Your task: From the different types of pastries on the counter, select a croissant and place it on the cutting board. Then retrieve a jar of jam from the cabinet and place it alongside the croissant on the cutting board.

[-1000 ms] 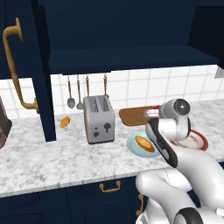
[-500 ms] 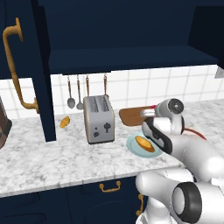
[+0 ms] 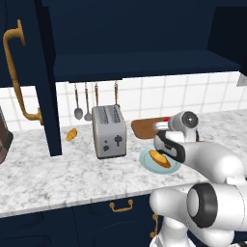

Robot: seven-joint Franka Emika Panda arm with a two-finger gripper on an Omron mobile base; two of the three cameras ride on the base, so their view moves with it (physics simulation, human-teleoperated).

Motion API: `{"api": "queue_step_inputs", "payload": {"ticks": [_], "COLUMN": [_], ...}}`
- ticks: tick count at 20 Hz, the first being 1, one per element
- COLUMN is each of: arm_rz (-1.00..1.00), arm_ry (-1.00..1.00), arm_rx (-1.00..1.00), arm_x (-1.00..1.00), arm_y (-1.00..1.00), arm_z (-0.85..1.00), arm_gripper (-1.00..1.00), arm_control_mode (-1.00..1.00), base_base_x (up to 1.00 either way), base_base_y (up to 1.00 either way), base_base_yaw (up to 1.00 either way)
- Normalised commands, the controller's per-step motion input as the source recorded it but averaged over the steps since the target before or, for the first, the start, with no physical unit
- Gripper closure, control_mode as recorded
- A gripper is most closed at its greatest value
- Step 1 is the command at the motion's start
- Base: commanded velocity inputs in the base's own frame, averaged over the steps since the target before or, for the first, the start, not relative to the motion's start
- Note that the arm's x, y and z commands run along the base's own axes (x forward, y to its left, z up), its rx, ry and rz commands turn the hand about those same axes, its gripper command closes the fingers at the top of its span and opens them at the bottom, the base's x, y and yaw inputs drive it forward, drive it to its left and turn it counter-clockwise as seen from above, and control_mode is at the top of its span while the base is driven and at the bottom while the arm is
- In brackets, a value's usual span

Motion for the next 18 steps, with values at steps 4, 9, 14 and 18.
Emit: {"api": "queue_step_inputs", "payload": {"ticks": [4, 9, 14, 18], "arm_rz": [0.0, 0.0, 0.0, 0.0], "arm_ry": [0.0, 0.0, 0.0, 0.0], "arm_rx": [0.0, 0.0, -0.01, 0.0], "arm_x": [0.01, 0.01, 0.11, 0.1], "arm_y": [0.0, 0.0, 0.0, 0.0], "arm_z": [0.0, -0.02, -0.1, -0.17], "arm_gripper": [1.0, 1.0, 1.0, 1.0], "arm_control_mode": [-1.0, -1.0, -1.0, -1.0], "base_base_x": [0.0, 0.0, 0.0, 0.0], "base_base_y": [0.0, 0.0, 0.0, 0.0], "base_base_yaw": [0.0, 0.0, 0.0, 0.0]}}
